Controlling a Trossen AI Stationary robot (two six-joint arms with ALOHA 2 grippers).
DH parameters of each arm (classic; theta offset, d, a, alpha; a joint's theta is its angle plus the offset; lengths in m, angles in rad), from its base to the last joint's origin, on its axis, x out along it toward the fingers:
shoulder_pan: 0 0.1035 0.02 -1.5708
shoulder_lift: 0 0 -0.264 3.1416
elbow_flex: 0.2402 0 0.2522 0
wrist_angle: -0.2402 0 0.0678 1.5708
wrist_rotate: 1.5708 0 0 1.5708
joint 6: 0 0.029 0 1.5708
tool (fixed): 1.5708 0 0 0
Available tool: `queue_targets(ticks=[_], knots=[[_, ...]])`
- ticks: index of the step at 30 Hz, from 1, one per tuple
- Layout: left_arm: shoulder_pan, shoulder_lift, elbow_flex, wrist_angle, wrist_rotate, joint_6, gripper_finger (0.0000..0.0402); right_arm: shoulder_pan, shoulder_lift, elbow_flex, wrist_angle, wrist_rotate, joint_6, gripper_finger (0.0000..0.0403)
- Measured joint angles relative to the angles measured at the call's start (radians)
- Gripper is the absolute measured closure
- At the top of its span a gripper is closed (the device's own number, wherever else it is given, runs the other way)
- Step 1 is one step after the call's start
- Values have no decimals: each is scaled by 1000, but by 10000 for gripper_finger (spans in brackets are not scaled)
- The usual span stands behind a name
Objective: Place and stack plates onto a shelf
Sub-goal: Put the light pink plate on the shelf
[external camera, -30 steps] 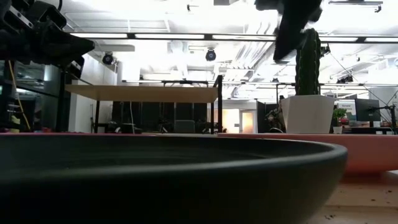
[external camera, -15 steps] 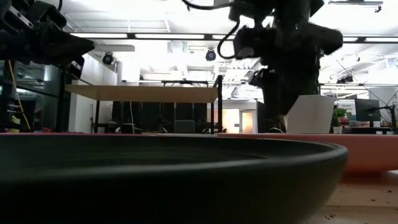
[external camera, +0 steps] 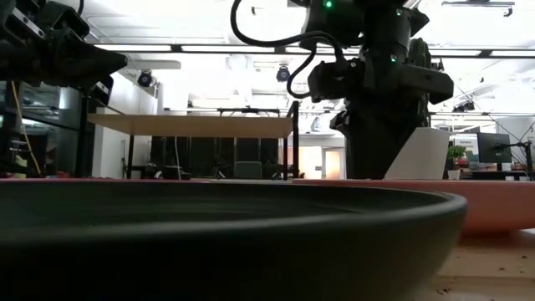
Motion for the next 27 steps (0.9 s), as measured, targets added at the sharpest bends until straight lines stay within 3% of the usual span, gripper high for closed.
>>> queue_targets(ticks=[17,27], knots=[[0,0,0,0,0,0,401,0,49,-1,15,9,-11,242],[0,0,0,0,0,0,401,-7,49,-1,15,9,-21,336]])
